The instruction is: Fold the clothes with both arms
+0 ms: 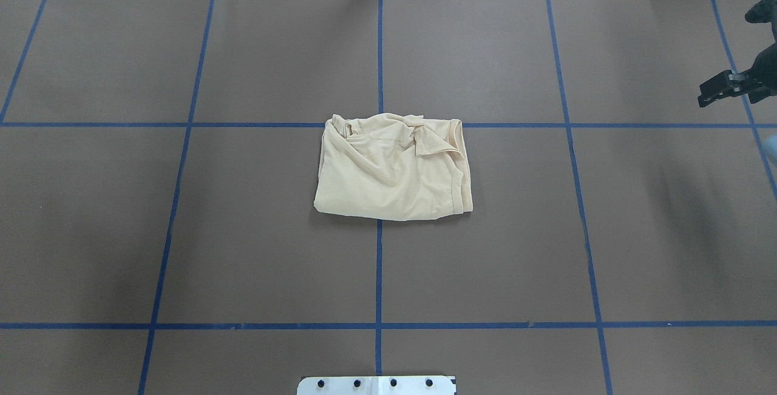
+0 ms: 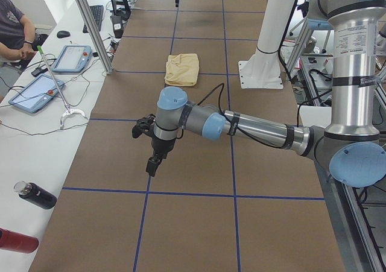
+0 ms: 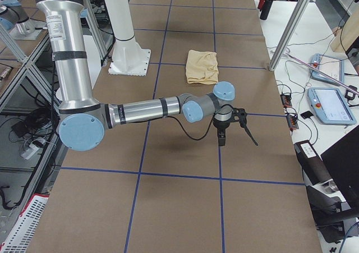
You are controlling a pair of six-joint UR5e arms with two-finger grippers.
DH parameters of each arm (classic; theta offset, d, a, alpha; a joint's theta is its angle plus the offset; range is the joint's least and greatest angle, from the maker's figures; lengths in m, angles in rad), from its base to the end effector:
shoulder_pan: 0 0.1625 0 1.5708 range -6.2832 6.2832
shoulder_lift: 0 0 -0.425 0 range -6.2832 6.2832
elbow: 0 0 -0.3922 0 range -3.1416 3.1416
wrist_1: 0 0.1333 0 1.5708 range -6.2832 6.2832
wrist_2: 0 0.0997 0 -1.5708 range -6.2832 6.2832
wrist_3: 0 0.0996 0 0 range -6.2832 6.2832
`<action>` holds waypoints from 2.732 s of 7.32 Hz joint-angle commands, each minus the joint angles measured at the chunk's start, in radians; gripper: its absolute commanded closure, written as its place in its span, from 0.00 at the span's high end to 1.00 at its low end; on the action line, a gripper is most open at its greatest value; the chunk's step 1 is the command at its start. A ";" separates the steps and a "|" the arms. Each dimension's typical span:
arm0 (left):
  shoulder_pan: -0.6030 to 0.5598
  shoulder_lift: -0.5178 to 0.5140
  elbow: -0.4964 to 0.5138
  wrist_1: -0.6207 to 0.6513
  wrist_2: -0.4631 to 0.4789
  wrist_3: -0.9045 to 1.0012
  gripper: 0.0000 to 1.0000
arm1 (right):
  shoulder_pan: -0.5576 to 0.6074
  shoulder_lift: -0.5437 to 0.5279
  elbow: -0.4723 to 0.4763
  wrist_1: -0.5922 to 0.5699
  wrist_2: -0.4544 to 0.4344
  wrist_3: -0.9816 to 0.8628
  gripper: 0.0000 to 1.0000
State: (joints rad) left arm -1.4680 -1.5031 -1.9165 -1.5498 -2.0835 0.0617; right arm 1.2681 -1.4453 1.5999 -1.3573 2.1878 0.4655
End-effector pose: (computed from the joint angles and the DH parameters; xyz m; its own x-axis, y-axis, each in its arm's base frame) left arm -0.0361 -0.4731 0.5375 0.8463 0.2724 -0.4578 -0.1517 0.9471 0.2830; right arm -0.0956 -0.5599 0.5637 0.7651 0.0049 0.6439 -0.0731 0.9942 0.0792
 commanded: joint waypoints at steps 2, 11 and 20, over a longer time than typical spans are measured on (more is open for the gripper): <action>-0.058 0.000 0.041 0.183 -0.206 0.015 1.00 | 0.135 -0.068 0.008 -0.129 0.114 -0.215 1.00; -0.090 -0.012 0.208 0.093 -0.208 0.184 1.00 | 0.296 -0.201 0.026 -0.124 0.144 -0.340 1.00; -0.089 -0.023 0.195 0.091 -0.214 -0.036 1.00 | 0.292 -0.182 0.129 -0.332 0.076 -0.324 1.00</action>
State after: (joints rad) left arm -1.5570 -1.5255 -1.7205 -1.4586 -2.2975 0.0416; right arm 1.5604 -1.6271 1.7321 -1.6887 2.2642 0.1399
